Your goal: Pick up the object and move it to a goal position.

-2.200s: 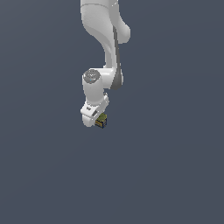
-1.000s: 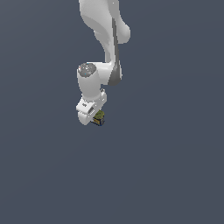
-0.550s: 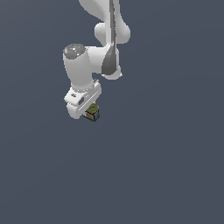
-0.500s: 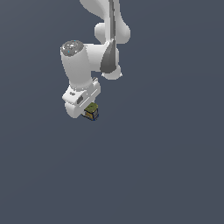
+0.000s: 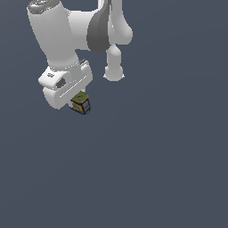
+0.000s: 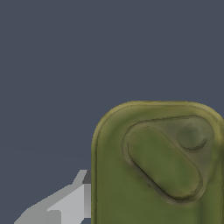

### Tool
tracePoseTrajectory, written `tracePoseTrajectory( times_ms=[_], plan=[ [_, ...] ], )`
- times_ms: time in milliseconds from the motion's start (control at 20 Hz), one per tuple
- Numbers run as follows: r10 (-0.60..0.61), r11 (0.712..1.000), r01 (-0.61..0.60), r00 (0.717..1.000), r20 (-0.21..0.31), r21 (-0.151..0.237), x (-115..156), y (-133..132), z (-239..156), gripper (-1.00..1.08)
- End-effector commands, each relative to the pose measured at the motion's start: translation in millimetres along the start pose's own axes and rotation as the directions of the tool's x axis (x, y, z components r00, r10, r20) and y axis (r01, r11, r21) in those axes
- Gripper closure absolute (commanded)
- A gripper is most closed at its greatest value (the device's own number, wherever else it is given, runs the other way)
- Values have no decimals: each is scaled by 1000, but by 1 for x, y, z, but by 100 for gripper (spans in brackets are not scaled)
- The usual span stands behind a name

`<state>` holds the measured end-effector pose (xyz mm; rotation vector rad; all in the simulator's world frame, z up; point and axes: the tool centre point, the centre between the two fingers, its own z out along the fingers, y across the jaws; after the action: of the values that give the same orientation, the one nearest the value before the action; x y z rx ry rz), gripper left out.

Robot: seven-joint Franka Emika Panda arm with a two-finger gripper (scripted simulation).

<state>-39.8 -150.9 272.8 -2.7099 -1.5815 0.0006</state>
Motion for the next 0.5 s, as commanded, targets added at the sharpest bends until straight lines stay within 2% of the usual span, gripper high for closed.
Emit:
tracePoseTrajectory(
  times_ms=[0,450],
  plan=[
    [0,1000,0,1000,-1,-3,-4,10,-26,108],
    [1,1000,-1,1000,1,-4,-14,35,-89,108]
  ],
)
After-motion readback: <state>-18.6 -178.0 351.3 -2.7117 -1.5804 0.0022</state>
